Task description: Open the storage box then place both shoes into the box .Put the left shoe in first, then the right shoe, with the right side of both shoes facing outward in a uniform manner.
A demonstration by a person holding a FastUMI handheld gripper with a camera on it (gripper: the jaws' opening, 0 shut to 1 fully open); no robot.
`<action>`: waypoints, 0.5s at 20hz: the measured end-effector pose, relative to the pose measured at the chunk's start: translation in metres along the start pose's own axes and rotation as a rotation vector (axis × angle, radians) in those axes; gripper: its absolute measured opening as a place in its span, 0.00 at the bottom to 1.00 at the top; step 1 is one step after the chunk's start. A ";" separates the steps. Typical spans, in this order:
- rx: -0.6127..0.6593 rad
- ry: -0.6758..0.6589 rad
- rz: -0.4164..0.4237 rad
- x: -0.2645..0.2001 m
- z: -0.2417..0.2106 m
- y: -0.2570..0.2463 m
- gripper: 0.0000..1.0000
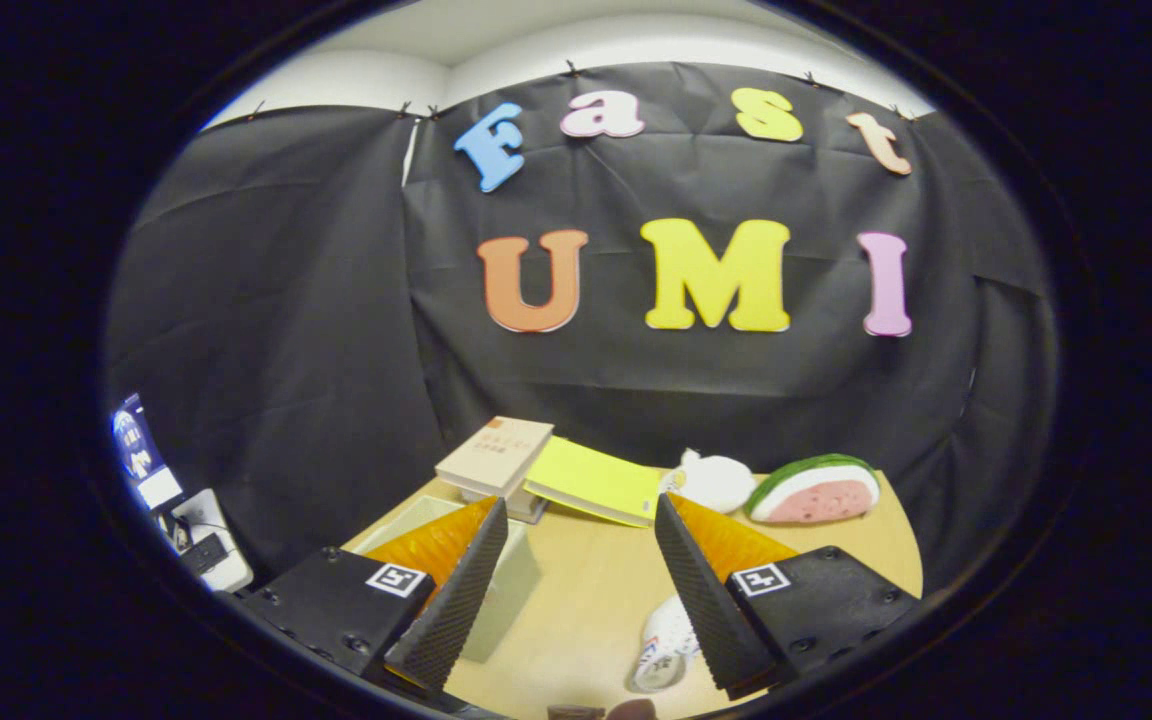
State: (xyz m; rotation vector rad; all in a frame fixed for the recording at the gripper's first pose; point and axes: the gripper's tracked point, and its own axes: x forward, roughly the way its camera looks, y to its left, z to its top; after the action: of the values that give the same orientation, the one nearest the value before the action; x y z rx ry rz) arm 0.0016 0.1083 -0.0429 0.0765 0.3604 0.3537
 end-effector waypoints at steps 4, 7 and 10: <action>0.011 0.096 -0.081 0.007 -0.051 -0.059 0.97; 0.014 0.190 -0.097 0.030 -0.107 -0.086 0.97; 0.033 0.307 -0.085 0.051 -0.160 -0.100 0.97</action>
State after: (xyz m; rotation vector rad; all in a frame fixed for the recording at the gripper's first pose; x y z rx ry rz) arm 0.0217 0.0345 -0.2233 0.0391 0.6709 0.2755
